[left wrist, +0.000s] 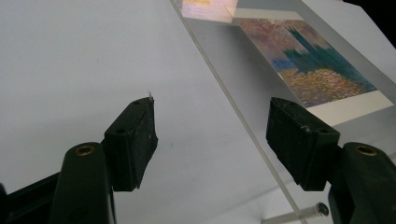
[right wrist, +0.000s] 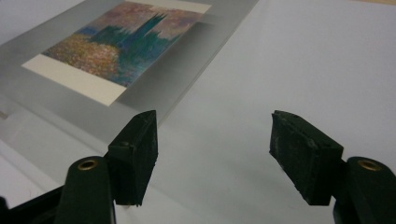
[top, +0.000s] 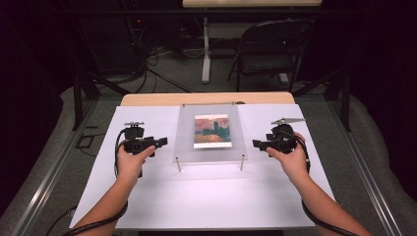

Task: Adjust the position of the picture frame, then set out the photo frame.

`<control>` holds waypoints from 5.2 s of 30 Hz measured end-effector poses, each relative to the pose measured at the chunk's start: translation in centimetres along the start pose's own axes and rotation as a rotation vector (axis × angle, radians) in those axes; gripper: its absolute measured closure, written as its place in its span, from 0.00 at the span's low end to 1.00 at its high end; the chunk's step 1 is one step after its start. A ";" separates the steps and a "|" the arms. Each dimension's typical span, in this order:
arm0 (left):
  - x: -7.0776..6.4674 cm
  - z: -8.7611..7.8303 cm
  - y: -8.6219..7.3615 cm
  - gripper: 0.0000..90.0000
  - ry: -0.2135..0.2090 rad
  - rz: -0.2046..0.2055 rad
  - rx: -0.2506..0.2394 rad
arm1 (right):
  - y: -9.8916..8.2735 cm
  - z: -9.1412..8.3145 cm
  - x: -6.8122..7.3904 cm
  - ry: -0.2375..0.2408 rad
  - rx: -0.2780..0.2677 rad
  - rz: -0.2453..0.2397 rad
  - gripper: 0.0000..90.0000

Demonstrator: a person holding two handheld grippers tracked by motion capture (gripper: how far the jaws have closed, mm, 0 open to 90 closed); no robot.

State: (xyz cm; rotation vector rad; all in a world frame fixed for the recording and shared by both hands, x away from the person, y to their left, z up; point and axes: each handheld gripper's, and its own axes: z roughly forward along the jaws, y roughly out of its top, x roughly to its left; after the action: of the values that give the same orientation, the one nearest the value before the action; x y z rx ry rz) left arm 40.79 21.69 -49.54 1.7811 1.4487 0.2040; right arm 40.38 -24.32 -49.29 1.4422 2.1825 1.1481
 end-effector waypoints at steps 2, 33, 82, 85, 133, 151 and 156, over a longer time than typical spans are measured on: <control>0.0 0.4 0.8 0.37 0.023 0.000 0.015 | 0.5 0.4 -0.3 0.011 0.004 0.029 0.36; 2.0 4.0 7.0 0.37 0.156 0.037 0.012 | 7.8 7.0 -0.9 -0.024 0.055 0.057 0.39; -1.5 12.1 6.4 0.36 0.017 -0.032 0.122 | 6.1 12.8 -0.4 0.051 0.105 0.172 0.39; -1.5 12.3 6.3 0.36 0.023 -0.027 0.130 | 6.1 12.9 -0.5 0.055 0.107 0.175 0.38; -0.5 11.8 6.2 0.47 -0.046 -0.182 0.109 | 6.3 12.8 -0.8 0.091 0.127 0.238 0.38; -1.5 9.4 7.1 0.54 -0.045 -0.159 0.078 | 7.0 10.4 0.3 0.064 0.079 0.172 0.41; -1.6 8.7 7.2 0.57 -0.054 -0.150 0.074 | 7.3 9.7 0.8 0.052 0.067 0.165 0.43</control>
State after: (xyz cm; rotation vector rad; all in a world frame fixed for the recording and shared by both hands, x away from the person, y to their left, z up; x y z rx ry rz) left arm 50.69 16.08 -49.85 1.7140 1.5610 0.0251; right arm 50.62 -17.82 -49.97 1.6653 2.1898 1.1881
